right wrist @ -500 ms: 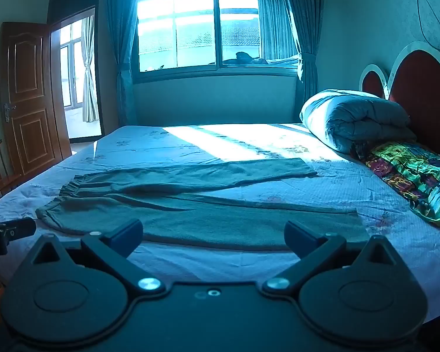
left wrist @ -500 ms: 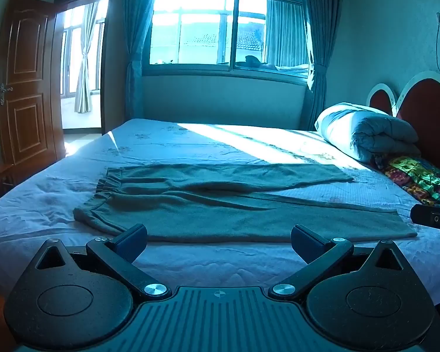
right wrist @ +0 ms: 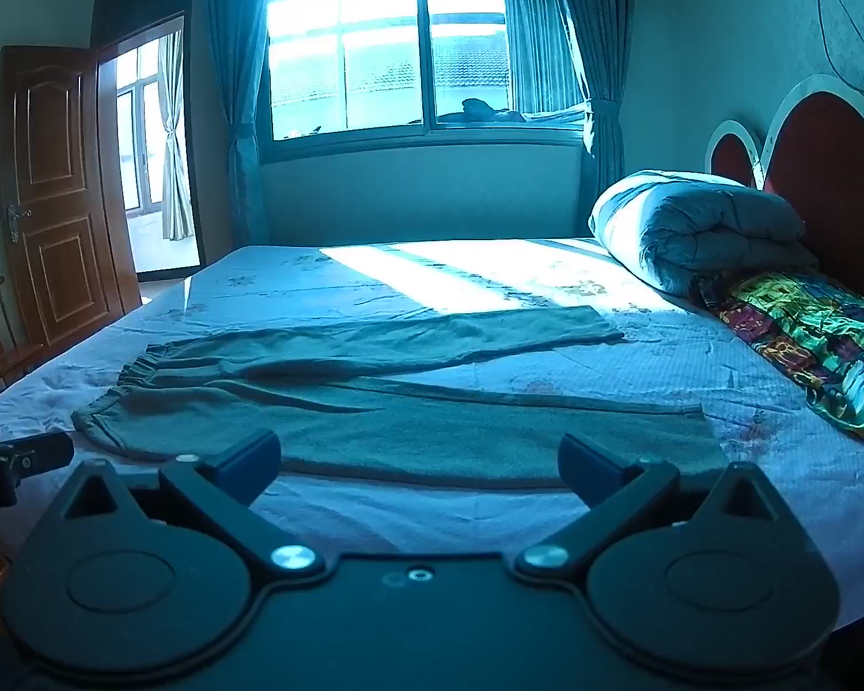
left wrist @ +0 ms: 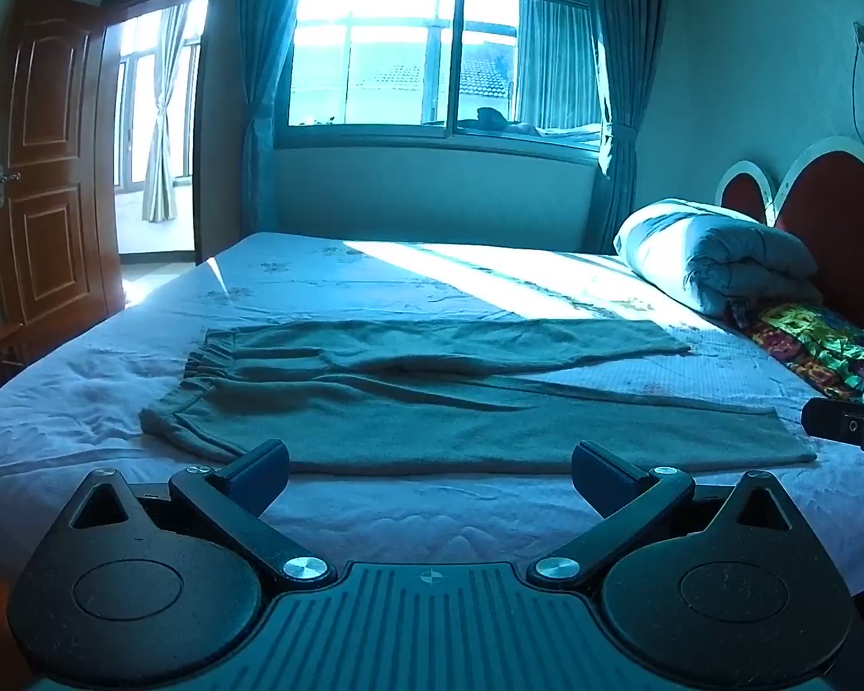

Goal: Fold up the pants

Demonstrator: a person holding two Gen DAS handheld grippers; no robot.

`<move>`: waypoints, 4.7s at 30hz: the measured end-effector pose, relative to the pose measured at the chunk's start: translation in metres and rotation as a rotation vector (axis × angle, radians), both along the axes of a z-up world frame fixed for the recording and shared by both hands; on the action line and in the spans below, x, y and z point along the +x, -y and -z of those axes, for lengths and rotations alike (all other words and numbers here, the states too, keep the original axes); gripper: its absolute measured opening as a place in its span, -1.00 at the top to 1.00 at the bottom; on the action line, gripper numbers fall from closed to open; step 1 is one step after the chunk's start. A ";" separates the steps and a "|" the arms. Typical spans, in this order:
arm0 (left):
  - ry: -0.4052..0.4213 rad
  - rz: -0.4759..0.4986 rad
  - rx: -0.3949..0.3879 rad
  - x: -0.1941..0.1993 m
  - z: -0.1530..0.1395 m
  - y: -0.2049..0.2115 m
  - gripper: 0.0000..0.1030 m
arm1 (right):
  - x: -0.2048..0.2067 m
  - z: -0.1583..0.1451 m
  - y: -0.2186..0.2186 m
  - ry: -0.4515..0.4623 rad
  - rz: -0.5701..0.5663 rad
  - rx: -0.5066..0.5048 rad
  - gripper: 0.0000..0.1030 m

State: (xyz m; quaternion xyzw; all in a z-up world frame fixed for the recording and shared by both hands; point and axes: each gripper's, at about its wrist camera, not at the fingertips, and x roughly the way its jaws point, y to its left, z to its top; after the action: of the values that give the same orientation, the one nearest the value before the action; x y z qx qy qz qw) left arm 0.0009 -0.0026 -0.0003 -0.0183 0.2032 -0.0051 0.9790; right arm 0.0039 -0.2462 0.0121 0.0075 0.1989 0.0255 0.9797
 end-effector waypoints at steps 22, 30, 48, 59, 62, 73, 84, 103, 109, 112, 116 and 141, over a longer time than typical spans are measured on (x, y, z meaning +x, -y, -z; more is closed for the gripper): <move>-0.004 0.011 0.001 0.001 0.002 -0.003 -1.00 | 0.003 0.001 0.003 -0.007 0.005 0.006 -0.89; -0.005 0.008 0.003 0.001 0.002 -0.003 -1.00 | 0.004 0.002 0.004 -0.009 0.005 0.007 -0.89; -0.008 0.014 0.004 0.002 0.001 0.000 -1.00 | 0.004 0.002 0.003 -0.011 0.004 0.003 -0.89; -0.008 0.018 0.004 0.002 0.001 -0.001 -1.00 | 0.005 0.003 0.002 -0.015 0.004 0.003 -0.89; -0.010 0.019 0.006 0.003 0.001 -0.001 -1.00 | 0.005 0.003 0.002 -0.014 0.004 0.003 -0.89; -0.013 0.020 0.008 0.004 0.002 -0.001 -1.00 | 0.003 0.003 0.001 -0.016 0.000 0.002 -0.89; -0.031 -0.003 0.052 0.021 0.007 -0.011 -1.00 | 0.011 -0.002 0.010 0.006 -0.031 0.030 -0.89; -0.192 -0.126 0.145 0.294 0.024 -0.184 -1.00 | 0.260 -0.007 -0.021 -0.040 -0.201 -0.003 -0.64; -0.310 -0.189 0.085 0.429 0.079 -0.259 -1.00 | 0.383 0.018 -0.052 -0.129 -0.210 -0.065 -0.64; -0.363 -0.190 0.019 0.476 0.114 -0.292 -0.99 | 0.425 0.038 -0.064 -0.156 -0.206 -0.076 -0.64; -0.422 -0.143 -0.058 0.525 0.157 -0.315 -0.88 | 0.466 0.064 -0.072 -0.191 -0.203 -0.096 -0.64; -0.383 0.068 -0.133 0.586 0.176 -0.321 0.10 | 0.645 0.142 -0.088 -0.418 -0.435 -0.330 -0.29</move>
State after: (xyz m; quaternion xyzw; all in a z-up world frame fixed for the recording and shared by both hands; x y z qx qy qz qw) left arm 0.5866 0.3183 -0.1763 -0.0766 0.3852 -0.0478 0.9184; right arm 0.6490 -0.1582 -0.1297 -0.1887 0.3935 0.1993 0.8774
